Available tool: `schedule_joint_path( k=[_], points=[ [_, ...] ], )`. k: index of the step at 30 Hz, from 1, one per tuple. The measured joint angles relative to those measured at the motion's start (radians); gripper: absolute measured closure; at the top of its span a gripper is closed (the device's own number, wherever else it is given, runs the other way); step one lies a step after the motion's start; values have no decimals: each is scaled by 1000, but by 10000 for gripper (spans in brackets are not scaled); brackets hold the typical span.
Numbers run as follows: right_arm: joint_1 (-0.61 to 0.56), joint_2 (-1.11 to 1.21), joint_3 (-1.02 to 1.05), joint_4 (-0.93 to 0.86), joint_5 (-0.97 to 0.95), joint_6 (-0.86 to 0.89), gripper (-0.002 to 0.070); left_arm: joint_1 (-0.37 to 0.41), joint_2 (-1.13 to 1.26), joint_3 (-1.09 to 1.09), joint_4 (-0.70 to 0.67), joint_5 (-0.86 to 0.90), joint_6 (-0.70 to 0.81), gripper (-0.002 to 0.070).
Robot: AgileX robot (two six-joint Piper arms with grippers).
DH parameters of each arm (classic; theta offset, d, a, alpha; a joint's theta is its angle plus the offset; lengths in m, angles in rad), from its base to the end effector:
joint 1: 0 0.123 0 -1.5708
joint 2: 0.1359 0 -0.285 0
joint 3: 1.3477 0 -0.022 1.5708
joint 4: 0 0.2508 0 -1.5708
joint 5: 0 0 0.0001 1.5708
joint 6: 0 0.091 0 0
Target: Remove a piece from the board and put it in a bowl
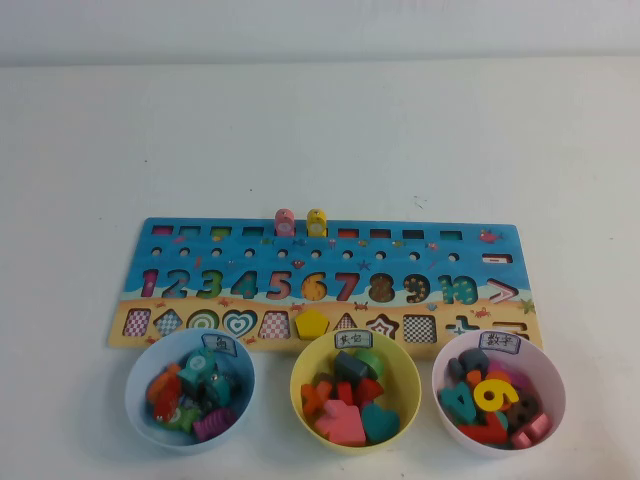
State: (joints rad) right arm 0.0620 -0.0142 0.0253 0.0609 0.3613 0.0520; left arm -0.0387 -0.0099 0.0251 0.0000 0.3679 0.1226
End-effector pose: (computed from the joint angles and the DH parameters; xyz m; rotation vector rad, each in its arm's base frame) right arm 0.0526 0.0052 0.1730 0.0287 1.8574 0.1388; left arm 0.0528 -0.0020 0.1722 0.1504 1.8610 0.0580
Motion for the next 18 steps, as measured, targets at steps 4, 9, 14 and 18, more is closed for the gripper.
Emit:
schedule_joint_path(
  k=[4,9,14,18],
  points=[
    [0,0,0,0,0,0,694,0,0,0,0,0,0,678],
    [0,0,0,0,0,0,694,0,0,0,0,0,0,678],
    [0,0,0,0,0,0,694,0,0,0,24,-16,0,678],
    [0,0,0,0,0,0,694,0,0,0,-69,-95,-94,678]
  ],
)
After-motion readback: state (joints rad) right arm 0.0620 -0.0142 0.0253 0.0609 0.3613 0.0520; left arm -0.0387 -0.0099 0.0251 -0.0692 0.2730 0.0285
